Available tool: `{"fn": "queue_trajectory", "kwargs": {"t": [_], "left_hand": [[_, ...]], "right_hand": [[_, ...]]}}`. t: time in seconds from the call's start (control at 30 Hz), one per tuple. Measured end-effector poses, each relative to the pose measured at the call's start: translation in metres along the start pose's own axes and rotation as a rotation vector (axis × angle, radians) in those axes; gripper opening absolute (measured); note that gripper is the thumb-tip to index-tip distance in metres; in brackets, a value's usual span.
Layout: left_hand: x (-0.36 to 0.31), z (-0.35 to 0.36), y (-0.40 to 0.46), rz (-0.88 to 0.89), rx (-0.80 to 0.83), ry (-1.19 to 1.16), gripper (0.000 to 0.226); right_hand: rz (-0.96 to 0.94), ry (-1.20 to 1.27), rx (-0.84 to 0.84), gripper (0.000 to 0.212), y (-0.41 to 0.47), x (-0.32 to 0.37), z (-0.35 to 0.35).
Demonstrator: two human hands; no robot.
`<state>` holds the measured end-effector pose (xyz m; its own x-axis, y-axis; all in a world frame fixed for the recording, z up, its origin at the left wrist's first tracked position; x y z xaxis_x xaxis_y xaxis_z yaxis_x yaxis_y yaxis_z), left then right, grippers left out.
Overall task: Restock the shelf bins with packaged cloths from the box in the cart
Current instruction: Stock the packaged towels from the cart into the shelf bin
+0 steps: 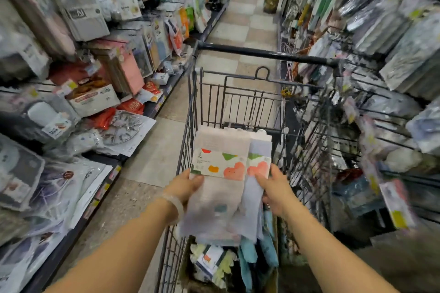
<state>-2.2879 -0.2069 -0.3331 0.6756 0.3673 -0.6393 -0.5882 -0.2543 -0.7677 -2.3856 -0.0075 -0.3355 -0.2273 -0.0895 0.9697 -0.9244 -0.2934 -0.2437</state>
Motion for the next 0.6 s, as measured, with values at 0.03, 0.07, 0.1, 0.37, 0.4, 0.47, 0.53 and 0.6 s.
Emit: {"fn": "queue_trajectory", "kwargs": {"t": [0.03,0.07,0.1,0.37,0.4,0.47,0.53,0.6], "left_hand": [[0.003,0.001,-0.016,0.036,0.023,-0.026,0.014],[0.006,0.003,-0.035,0.071,0.060,-0.038,0.017],[0.012,0.003,-0.052,0.107,0.083,-0.030,0.018],[0.081,-0.007,-0.194,0.240,0.214,-0.013,0.017],[0.088,-0.007,-0.210,0.241,0.246,-0.014,0.020],[0.097,-0.003,-0.243,0.256,0.305,-0.033,0.020],[0.099,0.006,-0.273,0.277,0.373,-0.022,0.022],[0.101,0.021,-0.302,0.295,0.448,0.000,0.023]], "right_hand": [[-0.058,0.002,0.001,0.012,-0.019,0.008,-0.003],[-0.113,-0.007,-0.006,0.012,-0.039,0.015,-0.006],[-0.163,-0.025,-0.021,0.014,-0.060,0.021,-0.008],[-0.417,-0.051,-0.123,0.025,-0.240,0.052,-0.023],[-0.446,-0.059,-0.143,0.025,-0.260,0.056,-0.026],[-0.507,-0.072,-0.201,0.024,-0.297,0.065,-0.033],[-0.559,-0.078,-0.259,0.022,-0.331,0.074,-0.046],[-0.591,-0.078,-0.301,0.020,-0.364,0.085,-0.063]]}}
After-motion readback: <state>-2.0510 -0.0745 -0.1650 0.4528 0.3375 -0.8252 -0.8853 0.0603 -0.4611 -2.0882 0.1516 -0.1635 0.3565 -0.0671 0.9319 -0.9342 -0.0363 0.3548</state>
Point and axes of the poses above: each hand's wrist, its own y-axis towards the middle knuckle, its own z-axis out of the palm, x = y × z, the point moved 2 cm from there along y, towards the middle knuckle, and after that the axes turned 13 degrees about -z, right-handed, at the moved point
